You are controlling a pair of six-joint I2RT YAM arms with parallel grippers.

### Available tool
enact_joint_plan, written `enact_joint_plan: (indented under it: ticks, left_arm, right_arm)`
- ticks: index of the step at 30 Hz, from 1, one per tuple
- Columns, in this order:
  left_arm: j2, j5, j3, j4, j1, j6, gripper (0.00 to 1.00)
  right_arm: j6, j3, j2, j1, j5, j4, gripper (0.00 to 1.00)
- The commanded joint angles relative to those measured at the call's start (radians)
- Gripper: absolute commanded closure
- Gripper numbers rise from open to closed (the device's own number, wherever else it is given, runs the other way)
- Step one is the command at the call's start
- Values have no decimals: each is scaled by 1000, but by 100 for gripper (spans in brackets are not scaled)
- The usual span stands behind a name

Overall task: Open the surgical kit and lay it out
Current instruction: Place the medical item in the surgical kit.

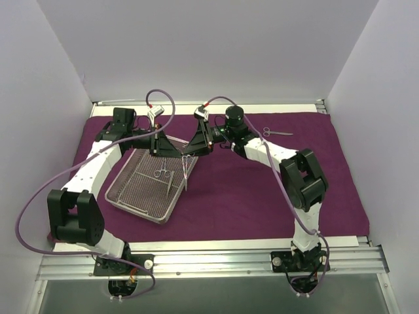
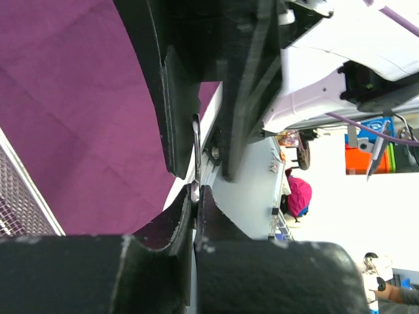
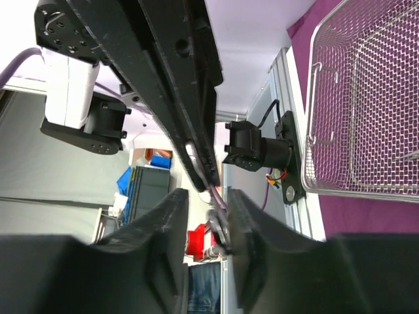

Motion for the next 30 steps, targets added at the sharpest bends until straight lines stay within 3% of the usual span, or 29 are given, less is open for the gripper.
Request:
enact_joint_plan:
  ticks: [1, 3, 6, 8, 9, 10, 11, 13, 16, 22, 25, 27, 30]
  left_arm:
    - [18, -54, 42, 42, 0, 18, 98]
    - [15, -92, 51, 34, 0, 16, 98]
    - [-7, -170, 46, 95, 2, -39, 98]
    - [-27, -236, 28, 141, 0, -115, 98]
    - [-41, -267, 28, 160, 2, -134, 98]
    - [-45, -328, 33, 169, 2, -170, 98]
    - [-50, -370, 39, 167, 0, -185, 98]
    - [-59, -445, 51, 181, -6, -244, 98]
    - [-53, -516, 76, 158, -20, -289, 98]
    - [-56, -602, 111, 147, -32, -321, 98]
    - [-71, -649, 117, 155, -35, -317, 98]
    - [-55, -680, 151, 137, -35, -318, 98]
    - [-16, -738, 215, 103, -34, -332, 98]
  right_arm:
    - [21, 68, -45, -8, -6, 28, 63]
    - [16, 79, -51, -24, 14, 10, 53]
    - [-88, 135, -64, -78, 80, -192, 41]
    - [-389, 227, -62, -104, 173, -607, 33]
    - [-526, 378, -49, -107, 229, -803, 30]
    - [-656, 463, -26, -107, 294, -1143, 28]
    - [-853, 541, 26, -91, 424, -1268, 27]
    - [-950, 650, 47, -63, 561, -1418, 27]
    - [-996, 631, 19, -17, 682, -1424, 35]
    - [-1066, 634, -1, 97, 889, -1452, 40]
    - [-983, 640, -1, 86, 951, -1435, 58]
    - [-938, 636, -12, 81, 959, -1405, 59]
    - [-825, 617, -53, 71, 997, -1279, 47]
